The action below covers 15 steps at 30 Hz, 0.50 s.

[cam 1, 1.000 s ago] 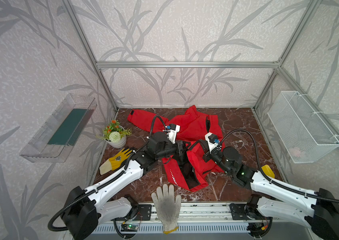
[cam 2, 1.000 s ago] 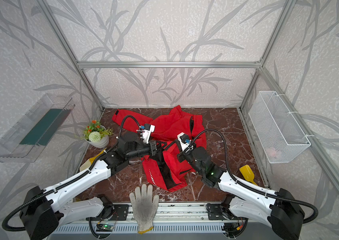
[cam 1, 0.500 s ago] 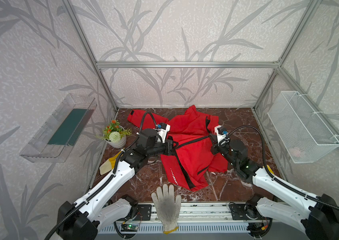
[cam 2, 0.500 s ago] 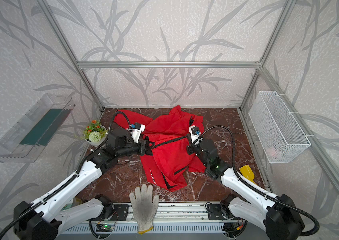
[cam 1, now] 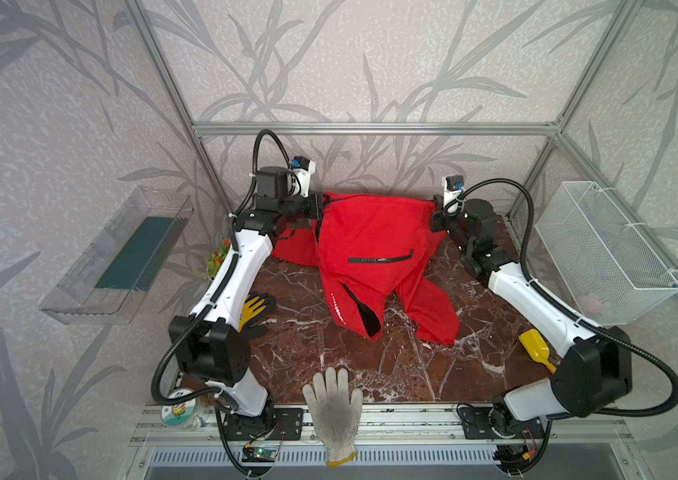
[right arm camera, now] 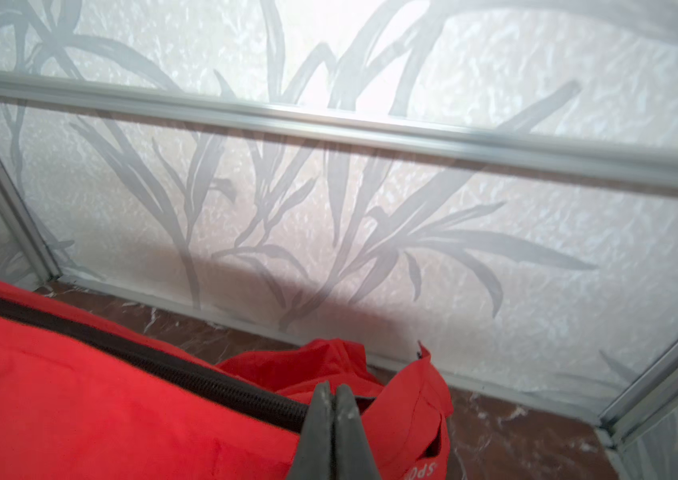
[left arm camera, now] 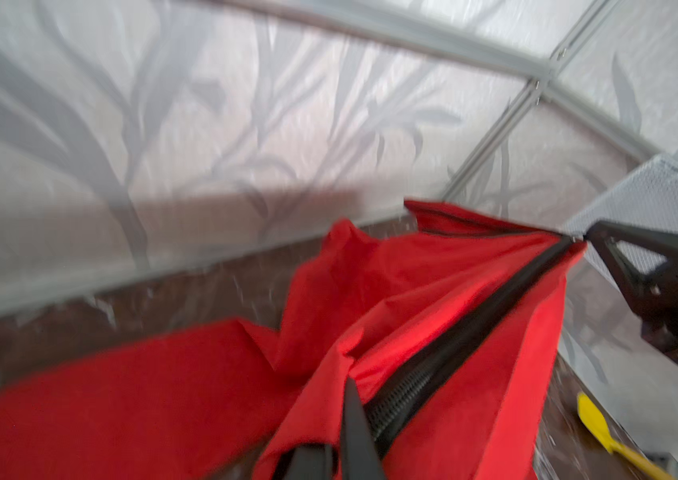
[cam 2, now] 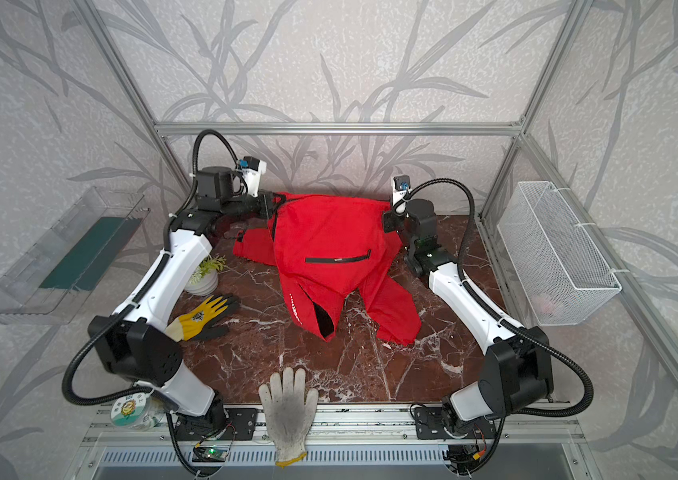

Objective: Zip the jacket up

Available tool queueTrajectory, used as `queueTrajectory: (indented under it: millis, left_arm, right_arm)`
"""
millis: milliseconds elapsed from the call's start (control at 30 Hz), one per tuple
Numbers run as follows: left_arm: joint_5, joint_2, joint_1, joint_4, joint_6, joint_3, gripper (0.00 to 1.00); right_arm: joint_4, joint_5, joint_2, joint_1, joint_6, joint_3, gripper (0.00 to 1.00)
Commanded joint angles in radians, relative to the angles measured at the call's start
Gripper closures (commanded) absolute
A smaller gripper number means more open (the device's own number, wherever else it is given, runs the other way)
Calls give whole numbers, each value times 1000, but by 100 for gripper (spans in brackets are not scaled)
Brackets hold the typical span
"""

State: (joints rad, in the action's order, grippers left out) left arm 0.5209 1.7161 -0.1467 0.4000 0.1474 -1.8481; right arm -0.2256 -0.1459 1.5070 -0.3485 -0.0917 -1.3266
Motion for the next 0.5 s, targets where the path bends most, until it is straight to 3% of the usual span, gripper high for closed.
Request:
queueTrajectory:
  millis: [0,100,167,233,367,467]
  left_arm:
    - [-101,52,54,4,-60,-300,100]
    - [-117,86,72,76,-91,-456,100]
    - [-118,49,87,119,-117,-409,100]
    - [-115,-49,95,90,-140,-195,100]
    - [-88,-287,95,-124,-126,379,100]
    - [-63,-393,92,-160,-91,678,100]
  right_arm:
    - [-39,-147,-20,51,-155,-164,100]
    - [12,-192,-62,64,-187,-219,100]
    - [20,-211,-141,64,-172,-146,100]
    - [64,-212,-269,65,-84,17,100]
    - [234,-131,-516,63,131,335,100]
    - [394,-81,-668,56,380,541,100]
